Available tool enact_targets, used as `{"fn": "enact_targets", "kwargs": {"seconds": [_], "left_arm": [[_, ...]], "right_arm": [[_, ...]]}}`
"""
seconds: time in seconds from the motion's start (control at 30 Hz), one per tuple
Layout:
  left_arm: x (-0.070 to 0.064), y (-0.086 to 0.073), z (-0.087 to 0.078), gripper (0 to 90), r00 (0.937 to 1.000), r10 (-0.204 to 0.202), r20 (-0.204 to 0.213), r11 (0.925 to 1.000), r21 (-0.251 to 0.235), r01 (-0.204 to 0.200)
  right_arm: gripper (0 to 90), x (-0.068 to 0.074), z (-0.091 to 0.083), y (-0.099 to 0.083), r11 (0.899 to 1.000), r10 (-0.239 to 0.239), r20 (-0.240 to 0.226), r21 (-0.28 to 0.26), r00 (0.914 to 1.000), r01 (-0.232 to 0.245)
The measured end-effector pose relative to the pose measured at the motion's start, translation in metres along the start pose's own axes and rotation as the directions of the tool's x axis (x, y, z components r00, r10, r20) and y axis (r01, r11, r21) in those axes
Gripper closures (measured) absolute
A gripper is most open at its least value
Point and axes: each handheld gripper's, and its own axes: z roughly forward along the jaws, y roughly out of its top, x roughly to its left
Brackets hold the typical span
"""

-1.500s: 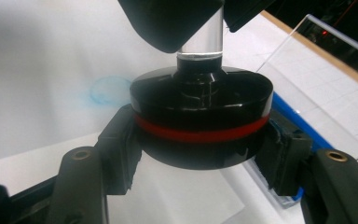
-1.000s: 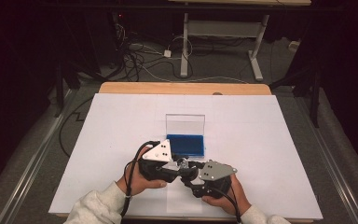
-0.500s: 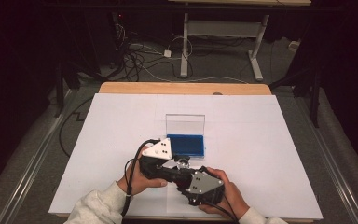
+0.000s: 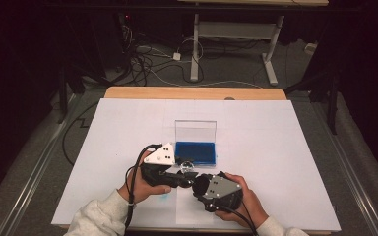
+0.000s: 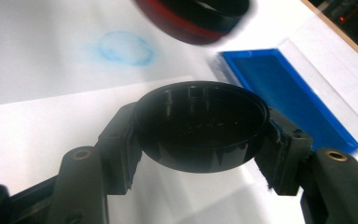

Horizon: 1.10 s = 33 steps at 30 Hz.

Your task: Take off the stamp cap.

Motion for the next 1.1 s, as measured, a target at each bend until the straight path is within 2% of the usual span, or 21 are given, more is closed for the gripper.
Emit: {"fn": "enact_targets", "kwargs": {"seconds": [0.2, 0.43, 0.5, 0.87, 1.1], "left_arm": [[0.002, -0.003, -0.003, 54.7, 0.9993, 0.008, -0.035, 0.9997, 0.024, -0.007], [0.006, -0.008, -0.004, 54.7, 0.9968, 0.004, -0.080, 0.9980, 0.063, 0.001], [0.008, -0.010, -0.005, 54.7, 0.9970, 0.003, -0.077, 0.9975, 0.071, 0.002], [0.014, -0.015, -0.014, 54.7, 0.9933, -0.022, -0.113, 0.9982, 0.054, 0.028], [0.018, -0.016, -0.022, 54.7, 0.9901, -0.028, -0.138, 0.9985, 0.043, 0.034]], "right_arm": [[38.7, -0.017, -0.013, -0.009, 0.997, 0.076, 0.045, -0.015, 0.9961, -0.075], [38.8, -0.028, -0.026, -0.018, 0.993, 0.115, 0.087, -0.019, 0.9896, -0.113], [38.7, -0.031, -0.032, -0.021, 0.991, 0.130, 0.099, -0.027, 0.9865, -0.128], [38.7, -0.045, -0.066, -0.041, 0.979, 0.202, 0.173, -0.074, 0.9640, -0.192], [38.7, -0.050, -0.078, -0.052, 0.974, 0.225, 0.206, -0.080, 0.9524, -0.213]]}}
